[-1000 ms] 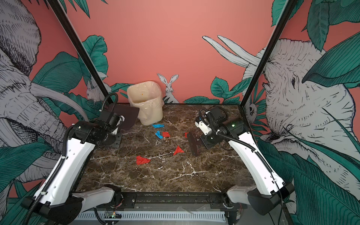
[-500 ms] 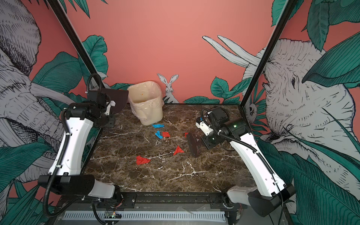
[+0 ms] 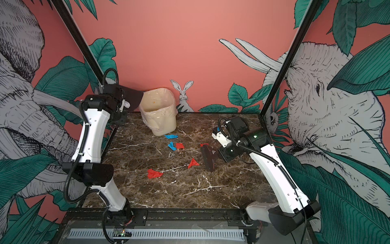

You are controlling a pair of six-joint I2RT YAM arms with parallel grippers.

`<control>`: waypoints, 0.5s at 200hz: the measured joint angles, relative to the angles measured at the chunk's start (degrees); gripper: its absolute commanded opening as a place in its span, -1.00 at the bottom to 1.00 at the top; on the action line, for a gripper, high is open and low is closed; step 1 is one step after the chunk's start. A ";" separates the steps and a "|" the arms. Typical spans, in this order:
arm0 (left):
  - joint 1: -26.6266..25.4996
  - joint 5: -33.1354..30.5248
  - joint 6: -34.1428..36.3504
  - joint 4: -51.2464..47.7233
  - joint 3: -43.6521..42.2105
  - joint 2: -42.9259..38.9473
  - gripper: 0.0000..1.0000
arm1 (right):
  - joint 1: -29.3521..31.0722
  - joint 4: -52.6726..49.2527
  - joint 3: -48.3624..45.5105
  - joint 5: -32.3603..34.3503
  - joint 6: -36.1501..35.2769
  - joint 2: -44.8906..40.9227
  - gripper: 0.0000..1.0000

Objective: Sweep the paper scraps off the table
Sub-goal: 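Tip the dustpan over the beige bin with the left gripper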

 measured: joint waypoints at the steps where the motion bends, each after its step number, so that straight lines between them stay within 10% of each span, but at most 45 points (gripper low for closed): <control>1: -0.02 -0.04 0.07 -0.02 0.09 0.04 -1.00 | 0.00 -0.02 0.00 -0.02 0.00 0.00 -1.00; 100: -5.07 -5.57 5.64 -0.52 8.68 8.90 -1.00 | 0.00 -1.16 0.00 -2.45 0.46 0.24 -1.00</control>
